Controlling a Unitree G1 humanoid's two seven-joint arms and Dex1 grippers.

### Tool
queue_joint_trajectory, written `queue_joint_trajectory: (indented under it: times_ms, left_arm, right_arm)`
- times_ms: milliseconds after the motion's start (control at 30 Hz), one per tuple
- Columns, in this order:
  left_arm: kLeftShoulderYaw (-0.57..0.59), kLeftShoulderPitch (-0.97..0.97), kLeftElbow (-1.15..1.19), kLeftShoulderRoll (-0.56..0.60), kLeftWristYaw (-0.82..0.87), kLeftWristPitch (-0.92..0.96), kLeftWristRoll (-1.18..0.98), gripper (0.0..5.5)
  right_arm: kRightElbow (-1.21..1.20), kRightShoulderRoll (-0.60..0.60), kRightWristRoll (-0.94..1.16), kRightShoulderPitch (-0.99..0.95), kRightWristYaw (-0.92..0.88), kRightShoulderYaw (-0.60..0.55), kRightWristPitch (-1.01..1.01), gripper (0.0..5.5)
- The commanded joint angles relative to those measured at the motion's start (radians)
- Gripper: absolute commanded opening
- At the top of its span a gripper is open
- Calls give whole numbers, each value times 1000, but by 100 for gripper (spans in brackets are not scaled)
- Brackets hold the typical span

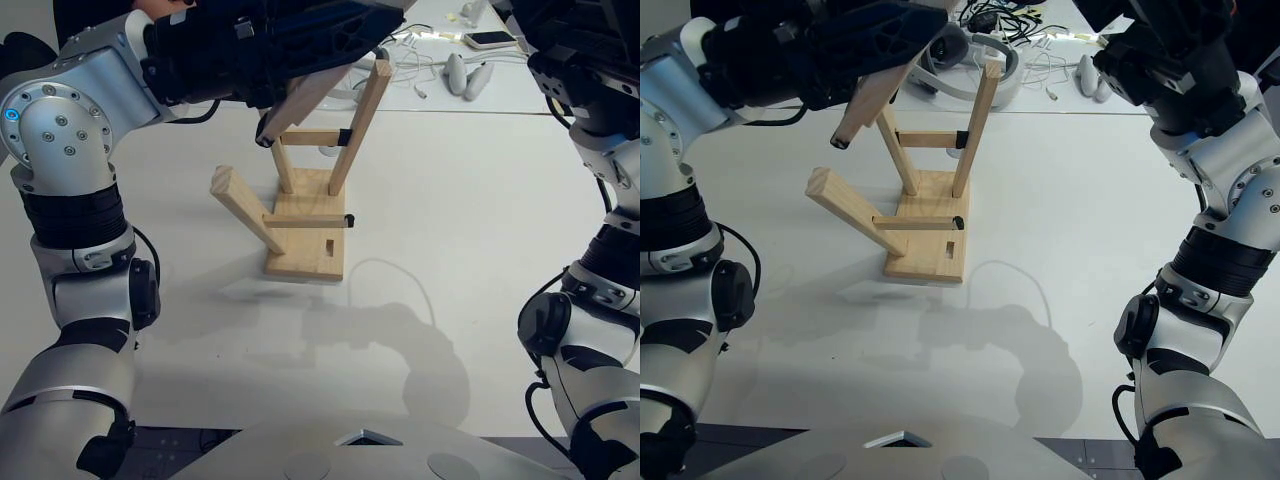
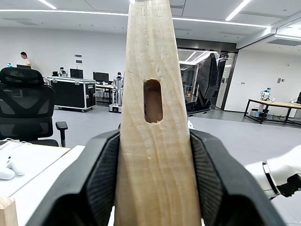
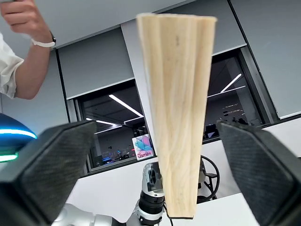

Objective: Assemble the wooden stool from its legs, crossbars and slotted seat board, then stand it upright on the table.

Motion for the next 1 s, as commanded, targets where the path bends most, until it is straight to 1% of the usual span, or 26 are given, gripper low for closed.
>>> queue_joint_trajectory:
  times_ms: [33,167,233,400,433,500,533,567,700,767,900,933,1000]
  left_arm:
    - [-19,-4,-17,-2,-10,15,9,206]
    - [-27,10,-27,-8,-11,16,13,206]
    - [-32,21,-37,-5,-13,13,21,206]
    - [-28,33,-49,-5,-10,13,19,206]
    - [-28,37,-53,-5,-9,13,19,206]
    - [-28,43,-58,-4,-9,15,17,206]
    - [-29,46,-59,-4,-10,16,16,206]
    - [-29,49,-63,-4,-8,20,13,206]
    - [-37,63,-72,-1,-12,32,9,206]
    - [-41,71,-78,6,-16,41,10,206]
    - [-44,80,-84,15,-24,47,14,206]
    - [-44,81,-84,16,-25,47,14,206]
    - [-45,82,-87,16,-24,48,13,206]
  right_arm:
    - [-53,17,-52,25,-16,45,-25,473]
    - [-63,26,-77,35,-10,66,-41,473]
    - [-66,25,-84,44,-7,71,-43,451]
    - [-65,18,-87,59,8,75,-41,375]
    - [-65,16,-86,61,12,75,-39,351]
    - [-64,13,-87,64,17,75,-37,326]
    - [-64,12,-89,67,22,75,-36,302]
    - [-60,10,-90,67,27,76,-34,294]
    - [-62,4,-83,79,40,76,-24,230]
    - [-66,4,-72,84,50,78,-16,210]
    - [-73,18,-67,86,39,80,-18,210]
    - [-74,22,-69,85,34,81,-21,248]
    - [-71,32,-21,80,15,69,-19,270]
